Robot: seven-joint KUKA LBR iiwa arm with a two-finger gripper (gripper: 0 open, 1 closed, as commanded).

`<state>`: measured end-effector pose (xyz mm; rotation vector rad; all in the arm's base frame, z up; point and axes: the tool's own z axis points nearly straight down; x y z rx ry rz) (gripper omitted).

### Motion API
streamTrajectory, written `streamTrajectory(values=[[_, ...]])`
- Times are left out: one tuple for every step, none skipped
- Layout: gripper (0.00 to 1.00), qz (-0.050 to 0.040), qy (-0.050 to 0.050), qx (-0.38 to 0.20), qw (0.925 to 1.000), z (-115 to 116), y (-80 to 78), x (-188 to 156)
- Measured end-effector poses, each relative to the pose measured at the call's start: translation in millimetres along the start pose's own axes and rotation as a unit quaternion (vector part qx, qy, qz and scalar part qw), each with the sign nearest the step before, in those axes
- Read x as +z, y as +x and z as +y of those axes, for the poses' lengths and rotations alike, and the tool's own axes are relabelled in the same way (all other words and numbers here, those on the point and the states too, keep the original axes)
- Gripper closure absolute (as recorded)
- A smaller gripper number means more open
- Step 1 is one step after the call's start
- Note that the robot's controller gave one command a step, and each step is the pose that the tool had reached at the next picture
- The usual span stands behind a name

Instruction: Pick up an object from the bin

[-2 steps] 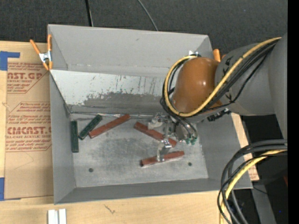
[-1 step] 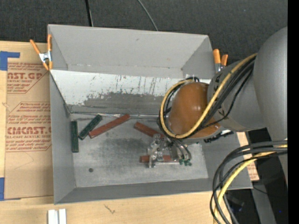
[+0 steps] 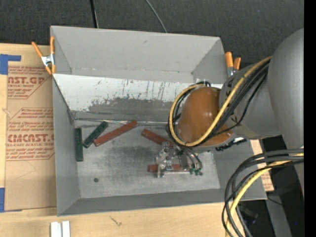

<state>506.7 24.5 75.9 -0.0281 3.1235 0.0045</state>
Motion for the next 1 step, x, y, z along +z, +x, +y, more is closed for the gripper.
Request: streamTrajectory(values=[[1.0,0.0082,0.001,-0.014,0.9999,-3.3,-11.3,-126.1]])
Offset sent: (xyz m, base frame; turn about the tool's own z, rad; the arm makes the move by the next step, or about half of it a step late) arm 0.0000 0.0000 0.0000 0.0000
